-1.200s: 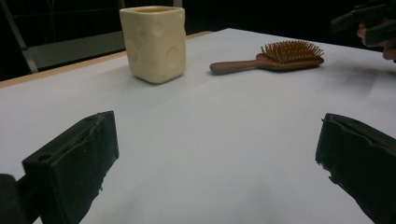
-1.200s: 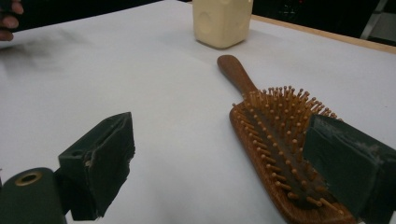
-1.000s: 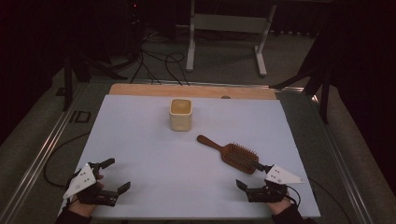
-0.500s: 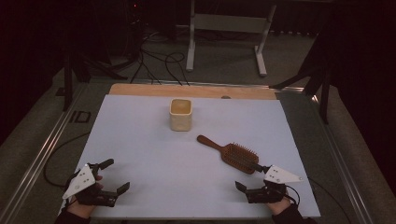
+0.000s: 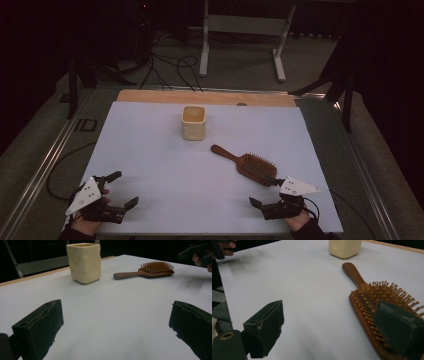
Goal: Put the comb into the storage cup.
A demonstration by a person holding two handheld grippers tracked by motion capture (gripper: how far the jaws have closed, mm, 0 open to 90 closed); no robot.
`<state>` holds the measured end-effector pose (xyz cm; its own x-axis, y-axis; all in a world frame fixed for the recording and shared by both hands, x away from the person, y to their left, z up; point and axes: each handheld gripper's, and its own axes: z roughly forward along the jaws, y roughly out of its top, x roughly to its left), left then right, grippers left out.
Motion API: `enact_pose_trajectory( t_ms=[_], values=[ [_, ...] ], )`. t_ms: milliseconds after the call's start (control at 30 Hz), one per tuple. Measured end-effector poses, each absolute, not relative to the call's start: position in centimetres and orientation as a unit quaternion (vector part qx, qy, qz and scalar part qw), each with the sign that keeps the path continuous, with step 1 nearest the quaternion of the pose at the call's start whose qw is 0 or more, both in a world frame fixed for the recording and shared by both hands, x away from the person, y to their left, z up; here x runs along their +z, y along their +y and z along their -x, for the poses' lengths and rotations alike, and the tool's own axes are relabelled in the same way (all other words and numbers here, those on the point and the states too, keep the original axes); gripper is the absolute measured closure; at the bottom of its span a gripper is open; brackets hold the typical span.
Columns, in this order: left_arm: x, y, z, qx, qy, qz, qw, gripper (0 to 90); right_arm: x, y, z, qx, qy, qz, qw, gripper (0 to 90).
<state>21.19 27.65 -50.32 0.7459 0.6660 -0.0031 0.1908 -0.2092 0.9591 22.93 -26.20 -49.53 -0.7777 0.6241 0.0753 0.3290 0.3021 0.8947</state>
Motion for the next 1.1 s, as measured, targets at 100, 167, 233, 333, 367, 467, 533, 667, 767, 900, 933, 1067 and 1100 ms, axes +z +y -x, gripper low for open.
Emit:
enact_pose_trajectory(
  t_ms=[100,167,233,333,367,467,533,667,767,900,933,1067,1100],
  values=[
    [-50.3,27.6,-21.2,0.211,0.287,-0.748,0.560,0.2,-49.2,-26.1,-22.8,0.511,0.795,-0.294,0.140,9.0],
    [-50.3,27.6,-21.2,0.210,0.286,-0.748,0.561,0.2,-49.1,-26.0,-22.7,0.513,0.795,-0.294,0.135,8.9],
    [-50.3,27.6,-21.1,0.211,0.285,-0.748,0.561,0.2,-48.9,-25.9,-22.7,0.513,0.797,-0.290,0.132,9.0],
    [-50.2,27.6,-21.1,0.210,0.285,-0.747,0.562,0.1,-48.6,-25.6,-22.5,0.511,0.802,-0.282,0.128,8.9],
    [-50.2,27.6,-21.1,0.211,0.285,-0.747,0.562,0.1,-48.5,-25.5,-22.5,0.512,0.802,-0.281,0.128,8.9],
    [-50.2,27.5,-21.1,0.210,0.285,-0.748,0.561,0.2,-48.0,-25.5,-22.5,0.511,0.803,-0.281,0.123,8.9],
    [-50.2,27.5,-21.1,0.209,0.285,-0.748,0.562,0.2,-47.6,-25.5,-22.4,0.516,0.800,-0.280,0.122,8.9],
    [-50.2,27.5,-21.1,0.208,0.285,-0.748,0.562,0.2,-46.7,-25.5,-22.5,0.513,0.799,-0.287,0.128,8.9],
    [-50.2,27.5,-21.1,0.206,0.285,-0.747,0.563,0.2,-46.0,-25.7,-22.4,0.511,0.799,-0.288,0.133,8.9],
    [-50.2,27.5,-21.1,0.204,0.284,-0.749,0.563,0.2,-44.8,-25.6,-22.4,0.502,0.805,-0.284,0.138,8.9],
    [-50.2,27.5,-21.1,0.204,0.285,-0.749,0.563,0.2,-44.5,-25.5,-22.4,0.501,0.806,-0.282,0.141,9.0],
    [-50.2,27.5,-21.1,0.205,0.285,-0.748,0.564,0.2,-43.2,-25.2,-22.9,0.507,0.808,-0.264,0.142,9.0],
    [-50.2,27.5,-21.1,0.205,0.285,-0.748,0.564,0.2,-42.9,-25.1,-23.0,0.506,0.809,-0.262,0.143,9.0]
  ],
)
